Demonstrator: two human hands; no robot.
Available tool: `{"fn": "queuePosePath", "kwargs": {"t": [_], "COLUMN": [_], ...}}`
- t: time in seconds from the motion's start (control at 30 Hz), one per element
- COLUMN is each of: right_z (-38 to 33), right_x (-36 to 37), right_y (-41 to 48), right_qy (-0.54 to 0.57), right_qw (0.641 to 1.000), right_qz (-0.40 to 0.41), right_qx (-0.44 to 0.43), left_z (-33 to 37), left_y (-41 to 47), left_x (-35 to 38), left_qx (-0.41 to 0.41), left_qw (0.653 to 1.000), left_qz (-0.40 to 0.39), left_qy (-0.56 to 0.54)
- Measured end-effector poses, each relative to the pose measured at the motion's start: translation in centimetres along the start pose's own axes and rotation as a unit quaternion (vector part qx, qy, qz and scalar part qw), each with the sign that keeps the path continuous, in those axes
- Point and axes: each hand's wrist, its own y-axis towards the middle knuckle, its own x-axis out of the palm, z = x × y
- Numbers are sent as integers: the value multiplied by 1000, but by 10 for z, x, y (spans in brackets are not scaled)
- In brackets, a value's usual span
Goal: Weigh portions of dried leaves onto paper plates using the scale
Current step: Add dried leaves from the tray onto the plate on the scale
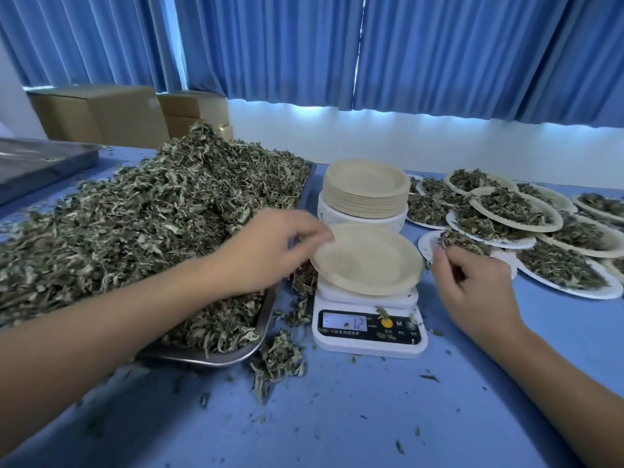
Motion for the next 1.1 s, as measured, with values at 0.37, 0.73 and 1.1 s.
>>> {"fn": "queuePosePath", "kwargs": {"t": [0.37,0.73,1.1], "right_z": [16,18,18], "right_x": [-4,-7,-7], "right_y": [0,2,3], "right_qy": [-34,-21,2], "right_qw": [984,977,974], "right_qz": [-124,-153,-165], "right_qx": [123,145,152], "left_z": [-81,-71,-79], "left_y": [-2,5,31], "left_x": [12,7,-19], "left_qx": [-246,-245,-269], "left_qw": [904,935,948], "left_qz": [-188,-40,33], "left_qy": [294,252,167]}}
